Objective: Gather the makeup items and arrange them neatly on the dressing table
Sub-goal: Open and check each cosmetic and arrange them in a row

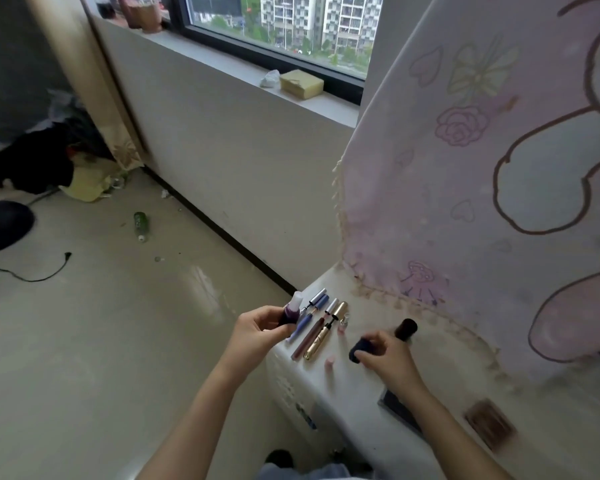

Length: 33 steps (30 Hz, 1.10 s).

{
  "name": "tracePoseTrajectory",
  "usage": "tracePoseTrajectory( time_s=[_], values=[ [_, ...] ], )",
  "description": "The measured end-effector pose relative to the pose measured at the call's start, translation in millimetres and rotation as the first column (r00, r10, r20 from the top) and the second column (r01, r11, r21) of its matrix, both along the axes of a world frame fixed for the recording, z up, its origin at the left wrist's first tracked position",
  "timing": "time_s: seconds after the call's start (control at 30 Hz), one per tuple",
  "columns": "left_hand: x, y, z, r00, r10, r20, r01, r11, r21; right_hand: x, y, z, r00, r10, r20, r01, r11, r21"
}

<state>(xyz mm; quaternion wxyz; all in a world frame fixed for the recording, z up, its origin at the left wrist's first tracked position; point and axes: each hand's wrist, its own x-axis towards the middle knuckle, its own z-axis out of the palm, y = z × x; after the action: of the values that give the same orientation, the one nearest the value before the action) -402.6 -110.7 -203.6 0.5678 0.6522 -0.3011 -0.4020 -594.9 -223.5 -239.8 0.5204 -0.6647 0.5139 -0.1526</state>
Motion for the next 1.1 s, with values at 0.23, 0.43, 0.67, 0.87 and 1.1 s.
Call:
tracePoseTrajectory(
  time_s=[0.23, 0.43, 0.67, 0.87, 1.1],
  values=[
    [0.1, -0.2, -8.8, 0.999, 0.002, -0.032, 0.000, 0.999, 0.045, 9.1, 10.5, -52.6, 0.922, 0.138, -0.362, -0.210, 0.963, -0.167],
    [4.0, 1.5, -12.8, 0.999, 0.015, -0.028, -0.013, 0.997, 0.076, 11.4, 13.4, -57.0, 0.890, 0.213, -0.402, -0.306, 0.935, -0.182],
    [4.1, -1.5, -11.5, 0.999, 0.011, -0.031, -0.009, 0.997, 0.077, 6.9, 11.6, -52.0, 0.830, 0.257, -0.496, -0.356, 0.928, -0.115],
    [4.6, -14.1, 8.1, 0.996, -0.076, -0.044, 0.077, 0.997, 0.009, 24.3, -8.2, 22.9, 0.990, 0.094, -0.105, -0.114, 0.972, -0.208],
    [-8.6, -28.3, 29.1, 0.973, -0.231, -0.001, 0.230, 0.971, -0.068, 32.6, -6.9, 119.0, 0.906, 0.315, 0.282, -0.277, 0.946, -0.166]
  ],
)
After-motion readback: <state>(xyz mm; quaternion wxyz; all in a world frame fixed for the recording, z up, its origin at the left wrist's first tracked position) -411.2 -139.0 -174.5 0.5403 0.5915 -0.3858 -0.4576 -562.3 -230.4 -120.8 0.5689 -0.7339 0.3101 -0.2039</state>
